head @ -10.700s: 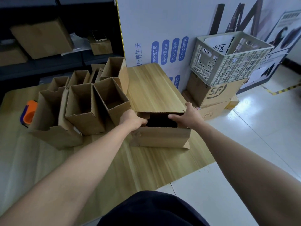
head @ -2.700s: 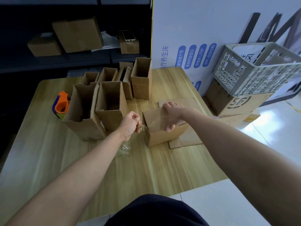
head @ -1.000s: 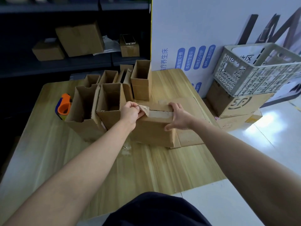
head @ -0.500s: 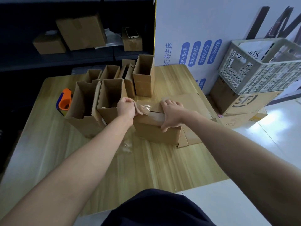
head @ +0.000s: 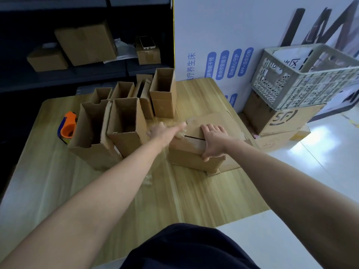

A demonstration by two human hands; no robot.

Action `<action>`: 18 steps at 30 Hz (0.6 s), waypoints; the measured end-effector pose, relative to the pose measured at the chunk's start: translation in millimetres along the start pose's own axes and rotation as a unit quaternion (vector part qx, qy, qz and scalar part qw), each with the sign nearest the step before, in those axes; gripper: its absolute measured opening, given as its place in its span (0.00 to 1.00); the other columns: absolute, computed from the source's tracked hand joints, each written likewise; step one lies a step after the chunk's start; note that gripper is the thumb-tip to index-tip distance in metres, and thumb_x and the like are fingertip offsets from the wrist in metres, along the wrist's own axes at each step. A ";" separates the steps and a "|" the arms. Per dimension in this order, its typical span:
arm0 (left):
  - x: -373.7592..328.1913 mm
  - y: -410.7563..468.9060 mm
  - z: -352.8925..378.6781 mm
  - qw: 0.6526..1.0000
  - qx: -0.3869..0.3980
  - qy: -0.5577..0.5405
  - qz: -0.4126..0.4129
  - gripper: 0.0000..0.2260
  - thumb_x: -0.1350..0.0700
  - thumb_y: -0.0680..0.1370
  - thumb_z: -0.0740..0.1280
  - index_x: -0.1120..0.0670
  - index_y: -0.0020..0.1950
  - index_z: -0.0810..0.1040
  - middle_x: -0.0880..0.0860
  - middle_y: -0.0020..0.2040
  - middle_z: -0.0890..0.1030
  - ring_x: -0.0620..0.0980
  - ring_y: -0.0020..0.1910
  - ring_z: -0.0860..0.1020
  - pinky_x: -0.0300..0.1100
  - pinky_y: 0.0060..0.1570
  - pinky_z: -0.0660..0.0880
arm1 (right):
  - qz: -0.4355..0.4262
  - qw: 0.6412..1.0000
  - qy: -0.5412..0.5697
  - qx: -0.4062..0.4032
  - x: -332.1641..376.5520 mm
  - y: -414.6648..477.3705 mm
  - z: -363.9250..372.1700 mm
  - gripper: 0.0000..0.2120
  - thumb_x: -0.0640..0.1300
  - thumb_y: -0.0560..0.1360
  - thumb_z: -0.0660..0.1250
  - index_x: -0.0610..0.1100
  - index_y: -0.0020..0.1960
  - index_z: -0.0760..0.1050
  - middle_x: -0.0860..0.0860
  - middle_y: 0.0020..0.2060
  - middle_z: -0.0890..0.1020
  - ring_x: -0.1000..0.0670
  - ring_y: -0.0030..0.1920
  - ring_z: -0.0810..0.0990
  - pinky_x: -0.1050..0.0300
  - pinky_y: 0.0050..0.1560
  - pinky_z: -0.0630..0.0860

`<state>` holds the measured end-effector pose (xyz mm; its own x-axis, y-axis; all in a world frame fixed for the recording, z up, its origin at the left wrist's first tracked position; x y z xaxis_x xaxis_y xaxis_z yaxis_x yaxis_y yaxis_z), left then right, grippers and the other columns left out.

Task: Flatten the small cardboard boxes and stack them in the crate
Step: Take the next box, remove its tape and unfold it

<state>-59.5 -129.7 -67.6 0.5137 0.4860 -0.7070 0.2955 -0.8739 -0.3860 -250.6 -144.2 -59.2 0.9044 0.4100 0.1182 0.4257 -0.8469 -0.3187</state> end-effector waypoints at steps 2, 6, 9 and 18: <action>-7.1 -6.9 8.3 0.982 -0.041 0.179 0.052 0.44 0.28 0.64 0.66 0.54 0.71 0.65 0.57 0.72 0.59 0.60 0.70 0.58 0.55 0.65 0.62 | -0.011 1.000 -0.016 -0.002 6.3 2.4 2.6 0.57 0.59 0.56 0.76 0.43 0.75 0.50 0.45 0.66 0.65 0.42 0.68 0.62 0.45 0.74 0.50; -14.0 -9.5 8.5 0.957 -0.113 0.234 0.131 0.31 0.36 0.71 0.67 0.57 0.64 0.73 0.57 0.65 0.62 0.58 0.63 0.64 0.50 0.62 0.65 | -0.014 1.000 -0.021 0.000 6.7 3.5 5.6 0.57 0.59 0.57 0.76 0.43 0.75 0.49 0.44 0.67 0.64 0.42 0.69 0.61 0.45 0.74 0.47; -13.6 -11.3 8.2 0.968 -0.100 0.157 0.168 0.27 0.44 0.75 0.69 0.61 0.66 0.72 0.57 0.65 0.64 0.55 0.61 0.71 0.45 0.63 0.66 | -0.016 1.000 -0.021 -0.002 6.7 4.6 4.1 0.56 0.59 0.57 0.76 0.43 0.74 0.51 0.45 0.66 0.65 0.42 0.68 0.62 0.46 0.73 0.48; -3.7 -16.3 -13.8 0.973 -0.157 -0.005 0.166 0.08 0.61 0.78 0.65 0.57 0.53 0.83 0.54 0.53 0.82 0.51 0.50 0.80 0.40 0.54 0.75 | -0.010 1.000 0.018 -0.002 -1.3 5.8 6.0 0.55 0.57 0.58 0.76 0.45 0.74 0.50 0.46 0.66 0.64 0.44 0.68 0.61 0.45 0.74 0.44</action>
<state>-55.1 -117.1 -50.6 0.6160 0.1750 -0.7681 0.3463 -0.9359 0.0645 -249.5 -147.6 -66.9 0.8958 0.4154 0.1577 0.4443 -0.8399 -0.3115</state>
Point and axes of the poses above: each hand's wrist, its own y-axis towards the middle knuckle, its own z-axis out of the palm, x = y × z, the point moved 4 cm from there along y, towards the middle knuckle
